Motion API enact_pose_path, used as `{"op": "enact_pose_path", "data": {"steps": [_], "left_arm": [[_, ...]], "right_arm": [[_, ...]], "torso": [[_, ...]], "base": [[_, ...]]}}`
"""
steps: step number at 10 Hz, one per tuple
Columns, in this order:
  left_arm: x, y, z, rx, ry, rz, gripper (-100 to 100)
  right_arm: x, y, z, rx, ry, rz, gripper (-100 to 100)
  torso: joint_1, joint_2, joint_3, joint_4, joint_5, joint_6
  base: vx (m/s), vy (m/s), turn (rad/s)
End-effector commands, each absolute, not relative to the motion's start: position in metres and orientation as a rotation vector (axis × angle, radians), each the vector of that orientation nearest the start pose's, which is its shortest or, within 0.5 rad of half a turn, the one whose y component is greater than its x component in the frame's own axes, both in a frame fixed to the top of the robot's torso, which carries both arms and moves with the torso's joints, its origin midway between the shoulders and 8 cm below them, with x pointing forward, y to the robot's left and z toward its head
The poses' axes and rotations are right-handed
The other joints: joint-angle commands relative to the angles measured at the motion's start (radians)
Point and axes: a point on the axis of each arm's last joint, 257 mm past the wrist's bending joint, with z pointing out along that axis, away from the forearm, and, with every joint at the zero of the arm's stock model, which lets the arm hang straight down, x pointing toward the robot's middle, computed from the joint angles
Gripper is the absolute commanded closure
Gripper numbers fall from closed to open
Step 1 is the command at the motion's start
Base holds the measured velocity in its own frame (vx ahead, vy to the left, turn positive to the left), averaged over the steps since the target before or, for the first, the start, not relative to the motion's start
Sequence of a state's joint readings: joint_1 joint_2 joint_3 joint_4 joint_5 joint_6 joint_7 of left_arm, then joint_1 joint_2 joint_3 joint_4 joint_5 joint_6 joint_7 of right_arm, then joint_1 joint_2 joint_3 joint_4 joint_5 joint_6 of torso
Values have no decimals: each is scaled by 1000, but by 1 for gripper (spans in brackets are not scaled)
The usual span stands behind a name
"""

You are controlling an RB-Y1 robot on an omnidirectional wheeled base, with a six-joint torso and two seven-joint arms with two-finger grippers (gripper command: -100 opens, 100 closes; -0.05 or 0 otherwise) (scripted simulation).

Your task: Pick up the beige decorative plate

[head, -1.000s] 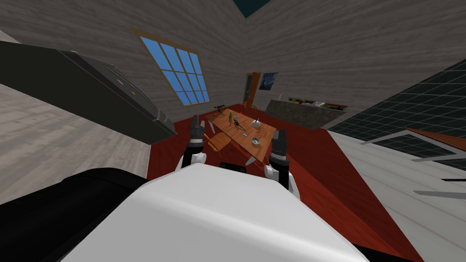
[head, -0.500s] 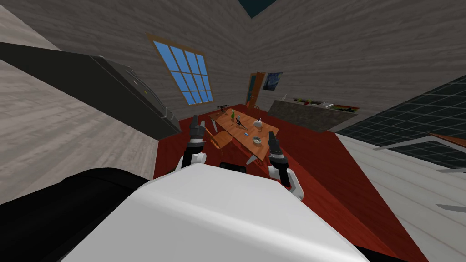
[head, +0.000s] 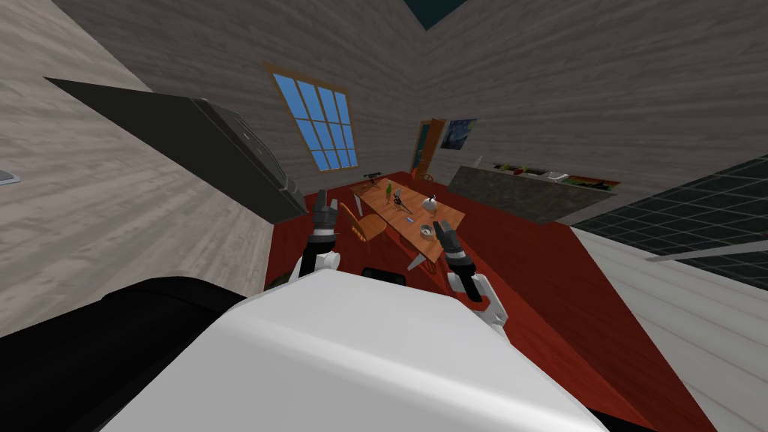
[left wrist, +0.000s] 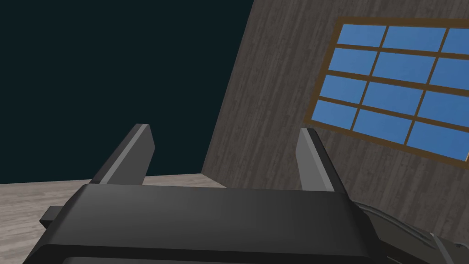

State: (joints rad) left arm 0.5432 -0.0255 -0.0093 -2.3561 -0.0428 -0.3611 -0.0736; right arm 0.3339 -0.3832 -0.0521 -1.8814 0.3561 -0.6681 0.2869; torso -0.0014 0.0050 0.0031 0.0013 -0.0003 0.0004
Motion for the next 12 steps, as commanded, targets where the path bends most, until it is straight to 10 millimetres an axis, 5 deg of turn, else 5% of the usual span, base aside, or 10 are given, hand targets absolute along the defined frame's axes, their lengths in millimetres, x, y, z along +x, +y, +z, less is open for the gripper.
{"op": "enact_pose_path", "data": {"steps": [1, 12], "left_arm": [[349, 282, 17, -703, 703, -1174, 0], [349, 282, 17, -703, 703, -1174, 0]], "right_arm": [[408, -250, -105, -103, 1198, 700, -100], [441, -296, -214, -486, 1482, 337, -100]], "torso": [[0, 0, 0, 0, 0, 0], [1, -3, -2, -1, 0, 0]], "base": [[-71, -3, 125], [-40, 6, 90]]}}
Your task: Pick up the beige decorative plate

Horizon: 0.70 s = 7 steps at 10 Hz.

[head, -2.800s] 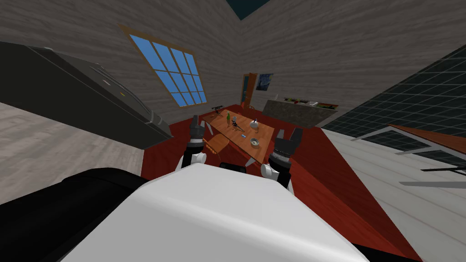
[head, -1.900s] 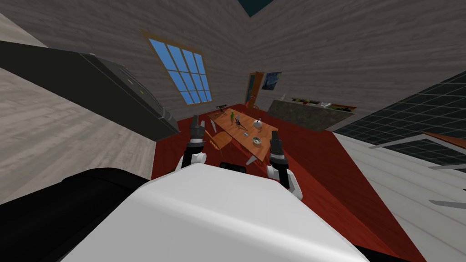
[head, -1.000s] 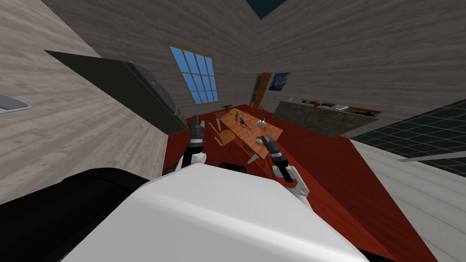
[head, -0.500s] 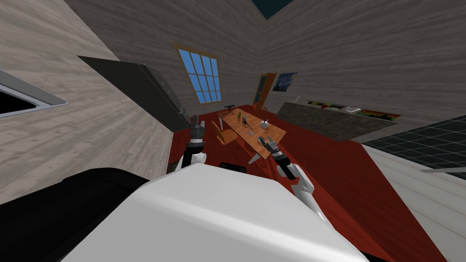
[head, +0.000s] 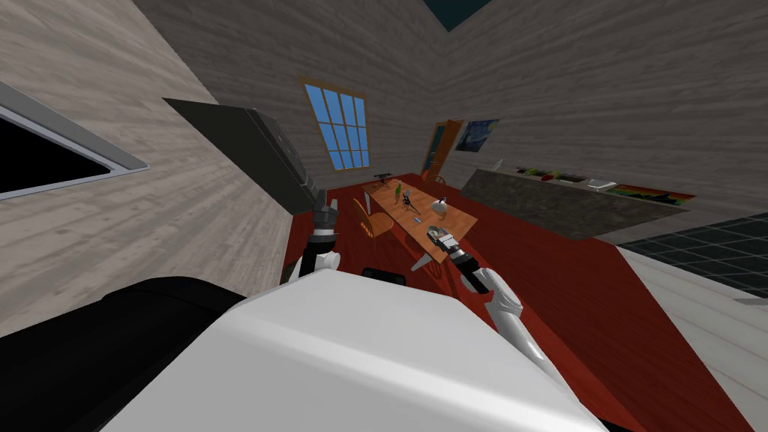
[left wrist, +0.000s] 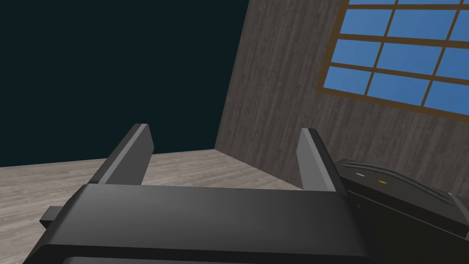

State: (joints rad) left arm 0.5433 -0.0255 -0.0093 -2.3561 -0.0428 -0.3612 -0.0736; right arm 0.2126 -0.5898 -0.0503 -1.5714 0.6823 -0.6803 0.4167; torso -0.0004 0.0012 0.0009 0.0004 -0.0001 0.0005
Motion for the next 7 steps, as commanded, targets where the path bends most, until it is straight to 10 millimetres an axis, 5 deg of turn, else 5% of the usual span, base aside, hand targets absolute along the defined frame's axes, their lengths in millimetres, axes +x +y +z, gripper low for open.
{"op": "enact_pose_path", "data": {"steps": [1, 7], "left_arm": [[349, 282, 17, -703, 703, -1174, 0], [349, 282, 17, -703, 703, -1174, 0]], "right_arm": [[441, -298, -216, -483, 1487, 336, -100], [452, -333, -265, -708, 1601, 144, -100]], "torso": [[0, 0, 0, 0, 0, 0], [0, -1, -1, 0, 0, 0]], "base": [[-10, 5, -11], [-10, 10, 80]]}}
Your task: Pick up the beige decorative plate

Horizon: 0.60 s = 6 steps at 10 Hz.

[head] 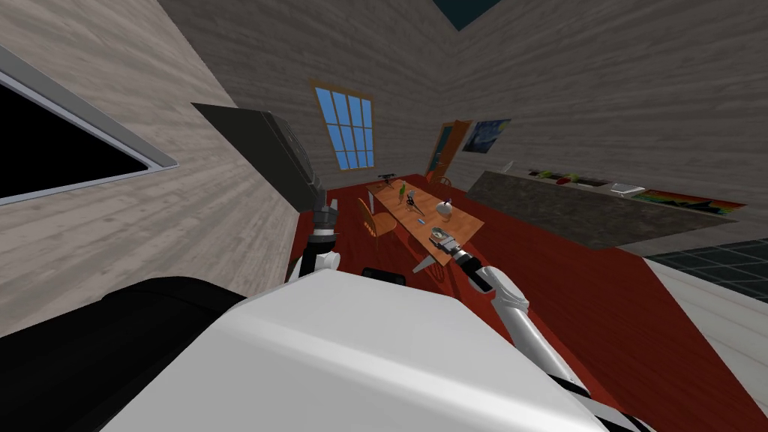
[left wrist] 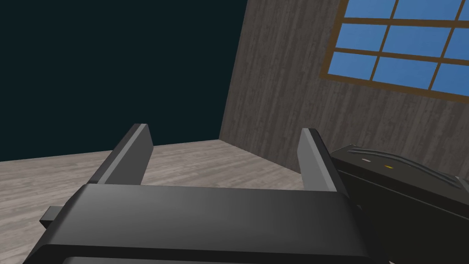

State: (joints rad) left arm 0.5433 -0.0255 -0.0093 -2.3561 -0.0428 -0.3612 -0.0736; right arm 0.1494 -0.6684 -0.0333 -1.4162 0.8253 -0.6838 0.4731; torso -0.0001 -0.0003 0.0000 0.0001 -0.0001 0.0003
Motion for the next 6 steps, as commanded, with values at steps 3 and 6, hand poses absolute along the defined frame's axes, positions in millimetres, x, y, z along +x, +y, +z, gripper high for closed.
{"op": "enact_pose_path", "data": {"steps": [3, 6], "left_arm": [[349, 282, 17, -703, 703, -1174, 0], [349, 282, 17, -703, 703, -1174, 0]], "right_arm": [[452, -352, -290, -789, 1656, 72, -100], [450, -375, -316, -865, 1720, 0, -100]], "torso": [[-1, 0, 0, 0, 0, 1], [0, -1, -1, 0, 0, 0]], "base": [[-1, 9, 61], [8, 12, 66]]}}
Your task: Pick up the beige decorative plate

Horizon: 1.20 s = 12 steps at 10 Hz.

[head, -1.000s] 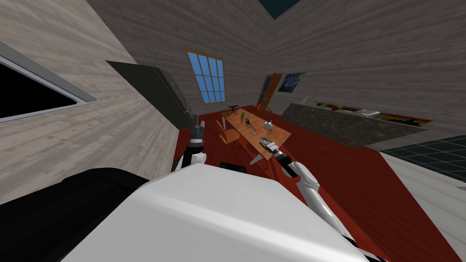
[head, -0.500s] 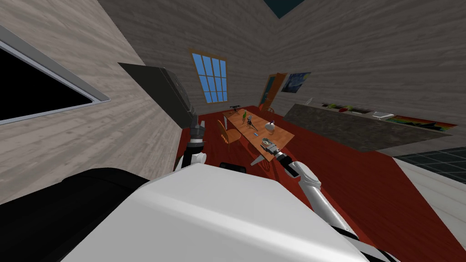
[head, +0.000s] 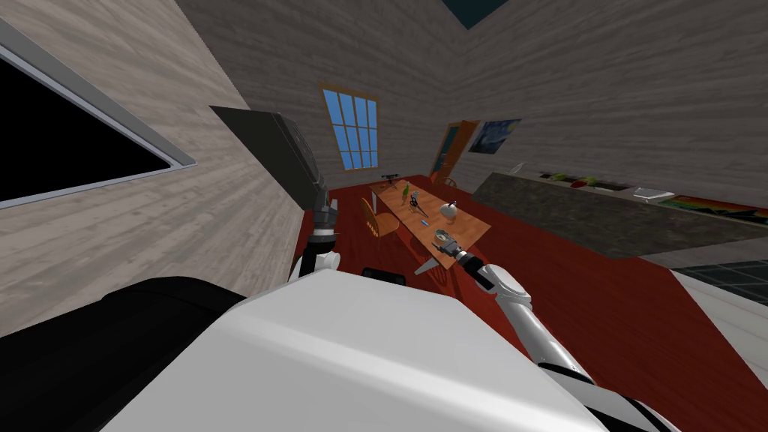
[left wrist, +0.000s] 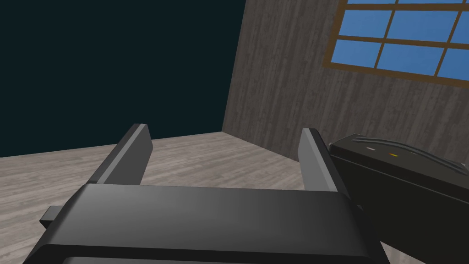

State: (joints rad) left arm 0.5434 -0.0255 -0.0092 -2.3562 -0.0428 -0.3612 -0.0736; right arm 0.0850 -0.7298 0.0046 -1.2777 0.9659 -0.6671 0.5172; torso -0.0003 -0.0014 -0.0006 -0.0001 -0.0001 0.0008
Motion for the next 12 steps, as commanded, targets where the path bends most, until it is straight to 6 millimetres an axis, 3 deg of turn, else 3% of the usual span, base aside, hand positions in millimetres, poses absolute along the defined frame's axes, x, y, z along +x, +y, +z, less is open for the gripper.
{"op": "enact_pose_path", "data": {"steps": [1, 4, 5, 10, 12], "left_arm": [[349, 282, 17, -703, 703, -1174, 0], [349, 282, 17, -703, 703, -1174, 0], [349, 282, 17, -703, 703, -1174, 0], [349, 282, 17, -703, 703, -1174, 0], [349, 282, 17, -703, 703, -1174, 0]], "right_arm": [[449, -377, -319, -862, 1727, -1, -100], [444, -413, -351, -998, 1808, -117, -100], [443, -415, -355, -1016, 1813, -126, -100], [429, -469, -393, -1237, 1909, -288, -100], [425, -474, -399, -1247, 1926, -295, -100]], "torso": [[0, 0, 0, 0, 0, 0], [0, 0, 0, 0, 0, 0], [0, -1, 0, 0, 0, 0], [0, -2, -1, 0, 0, 0], [0, -2, -1, 0, 0, 0]], "base": [[7, 5, -1], [17, 11, 84], [24, 8, 50], [37, 12, 65], [28, 2, 17]]}}
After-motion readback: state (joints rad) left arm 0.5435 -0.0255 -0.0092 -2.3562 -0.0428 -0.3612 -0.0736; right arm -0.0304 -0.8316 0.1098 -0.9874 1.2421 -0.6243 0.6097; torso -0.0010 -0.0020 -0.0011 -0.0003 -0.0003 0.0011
